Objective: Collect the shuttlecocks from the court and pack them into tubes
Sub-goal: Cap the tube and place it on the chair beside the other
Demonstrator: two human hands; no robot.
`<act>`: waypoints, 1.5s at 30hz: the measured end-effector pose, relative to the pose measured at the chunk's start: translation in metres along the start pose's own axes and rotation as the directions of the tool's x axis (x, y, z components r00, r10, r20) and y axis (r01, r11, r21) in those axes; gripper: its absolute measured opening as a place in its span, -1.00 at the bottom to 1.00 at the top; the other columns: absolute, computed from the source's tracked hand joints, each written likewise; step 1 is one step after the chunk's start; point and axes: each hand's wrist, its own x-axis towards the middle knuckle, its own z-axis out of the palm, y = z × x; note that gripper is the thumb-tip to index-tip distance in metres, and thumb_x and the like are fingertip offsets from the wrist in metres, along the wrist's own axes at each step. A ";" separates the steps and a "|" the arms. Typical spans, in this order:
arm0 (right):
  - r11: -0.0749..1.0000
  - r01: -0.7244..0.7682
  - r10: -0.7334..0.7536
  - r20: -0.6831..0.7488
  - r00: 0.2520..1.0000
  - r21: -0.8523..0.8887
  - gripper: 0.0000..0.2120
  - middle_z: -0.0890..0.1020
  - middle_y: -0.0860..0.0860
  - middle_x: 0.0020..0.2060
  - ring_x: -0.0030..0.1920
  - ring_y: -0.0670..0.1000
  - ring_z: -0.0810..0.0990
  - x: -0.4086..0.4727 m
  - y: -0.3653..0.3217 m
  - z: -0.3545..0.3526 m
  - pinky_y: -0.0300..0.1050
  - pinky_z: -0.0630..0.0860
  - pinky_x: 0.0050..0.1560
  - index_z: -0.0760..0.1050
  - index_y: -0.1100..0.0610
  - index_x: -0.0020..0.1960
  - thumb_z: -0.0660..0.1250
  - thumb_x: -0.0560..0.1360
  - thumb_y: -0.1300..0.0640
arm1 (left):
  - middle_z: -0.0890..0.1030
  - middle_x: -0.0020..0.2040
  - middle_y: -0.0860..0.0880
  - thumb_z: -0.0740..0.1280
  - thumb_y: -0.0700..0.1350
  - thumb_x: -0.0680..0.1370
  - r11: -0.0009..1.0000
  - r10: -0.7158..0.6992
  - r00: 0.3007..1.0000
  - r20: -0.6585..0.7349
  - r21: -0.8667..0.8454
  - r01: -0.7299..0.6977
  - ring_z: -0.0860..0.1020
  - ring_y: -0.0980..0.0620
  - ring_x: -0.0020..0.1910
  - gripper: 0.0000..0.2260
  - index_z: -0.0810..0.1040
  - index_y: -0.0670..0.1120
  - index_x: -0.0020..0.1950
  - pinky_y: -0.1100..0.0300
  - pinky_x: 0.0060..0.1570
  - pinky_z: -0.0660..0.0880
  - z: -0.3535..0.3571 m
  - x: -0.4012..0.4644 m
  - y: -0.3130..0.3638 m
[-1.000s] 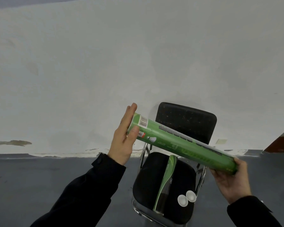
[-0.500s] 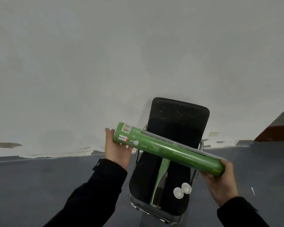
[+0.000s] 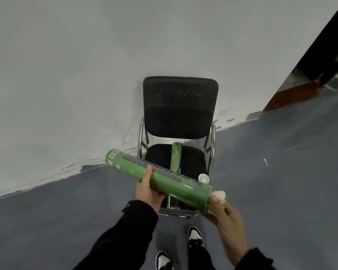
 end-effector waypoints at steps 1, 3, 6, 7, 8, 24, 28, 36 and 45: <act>0.999 0.033 -0.033 -0.003 0.999 -0.033 -0.38 0.71 0.08 0.11 0.10 0.03 0.72 0.002 0.005 0.002 -0.12 0.65 0.07 0.71 0.11 0.10 0.51 0.29 -0.36 | 0.62 0.28 -0.26 0.55 0.11 0.44 1.000 -0.003 0.999 -0.035 -0.003 0.003 0.64 -0.28 0.21 -0.36 0.46 -0.09 0.42 -0.18 -0.02 0.67 -0.003 0.010 -0.002; 0.993 0.078 -0.080 -0.018 0.997 -0.093 -0.68 0.67 0.05 0.15 0.14 0.07 0.69 0.009 0.016 0.003 0.01 0.63 0.17 0.75 0.00 0.03 0.47 0.41 -0.18 | 0.63 0.27 -0.25 0.52 0.13 0.48 1.000 -0.022 0.997 -0.081 0.011 0.023 0.64 -0.27 0.20 -0.40 0.46 -0.09 0.42 -0.17 0.01 0.66 -0.009 0.028 -0.005; 0.995 0.017 -0.023 -0.060 0.998 -0.095 -0.89 0.69 0.11 0.10 0.11 0.17 0.70 0.022 0.041 -0.008 0.01 0.67 0.08 0.74 -0.02 -0.01 0.47 0.50 0.08 | 0.65 0.24 -0.23 0.46 0.13 0.54 0.998 -0.059 0.994 -0.090 0.019 0.061 0.63 -0.25 0.21 -0.49 0.50 -0.08 0.40 -0.19 0.18 0.59 -0.020 0.054 -0.016; 0.996 -0.032 0.026 -0.074 0.997 -0.081 -0.90 0.71 0.13 0.06 0.08 0.18 0.71 0.025 0.047 -0.011 -0.04 0.68 0.01 0.74 -0.01 -0.02 0.53 0.47 0.04 | 0.66 0.22 -0.22 0.46 0.12 0.55 0.997 -0.061 0.992 -0.109 0.038 0.065 0.63 -0.23 0.19 -0.53 0.52 -0.08 0.37 -0.18 0.17 0.59 -0.023 0.062 -0.018; 0.994 -0.079 0.072 -0.098 0.993 -0.073 -0.80 0.73 0.15 0.01 0.03 0.17 0.73 0.030 0.053 -0.016 -0.07 0.68 -0.05 0.74 0.01 -0.04 0.59 0.40 -0.06 | 0.67 0.18 -0.21 0.45 0.11 0.55 0.995 -0.057 0.990 -0.131 0.068 0.066 0.63 -0.22 0.16 -0.56 0.54 -0.08 0.34 -0.15 0.11 0.60 -0.024 0.068 -0.021; 0.848 -0.507 0.529 -0.216 0.821 0.153 -0.16 0.71 0.25 -0.23 -0.31 0.10 0.69 0.082 0.149 -0.059 -0.02 0.66 -0.35 0.66 0.26 -0.12 0.72 -0.24 -0.22 | 0.69 0.14 -0.15 0.49 0.20 0.41 0.727 0.047 0.996 -0.080 0.686 0.020 0.66 -0.22 0.13 -0.50 0.60 -0.01 0.26 -0.18 0.23 0.59 -0.054 0.215 -0.064; 0.822 -0.540 0.569 -0.223 0.792 0.179 -0.12 0.66 0.22 -0.34 -0.29 0.20 0.65 0.087 0.165 -0.055 -0.01 0.64 -0.43 0.64 0.40 -0.04 0.74 -0.20 -0.11 | 0.60 0.28 0.03 0.41 0.13 0.57 0.517 0.194 0.979 0.059 0.842 -0.153 0.61 -0.02 0.21 -0.46 0.37 0.07 0.51 -0.09 0.31 0.54 -0.059 0.252 -0.058; 0.796 -0.594 0.597 -0.312 0.739 0.117 -0.80 0.72 0.21 -0.27 -0.24 0.18 0.70 0.111 0.216 -0.037 0.07 0.64 -0.16 0.72 0.24 -0.22 0.41 0.55 0.23 | 0.38 0.58 -0.09 0.41 0.20 0.58 0.274 0.290 0.949 0.119 0.940 -0.202 0.41 -0.11 0.50 -0.19 0.09 -0.05 0.68 -0.03 0.49 0.36 -0.064 0.331 -0.066; 0.879 -0.474 0.470 -0.265 0.842 0.055 -0.85 0.74 0.08 -0.16 -0.20 -0.02 0.67 0.171 0.216 -0.008 0.00 0.60 -0.08 0.69 0.18 -0.01 0.38 0.60 0.13 | 0.28 0.60 -0.15 0.40 0.08 0.59 0.261 0.211 0.975 0.069 0.957 -0.124 0.34 -0.16 0.52 -0.24 0.10 -0.03 0.68 -0.04 0.51 0.32 -0.063 0.344 -0.103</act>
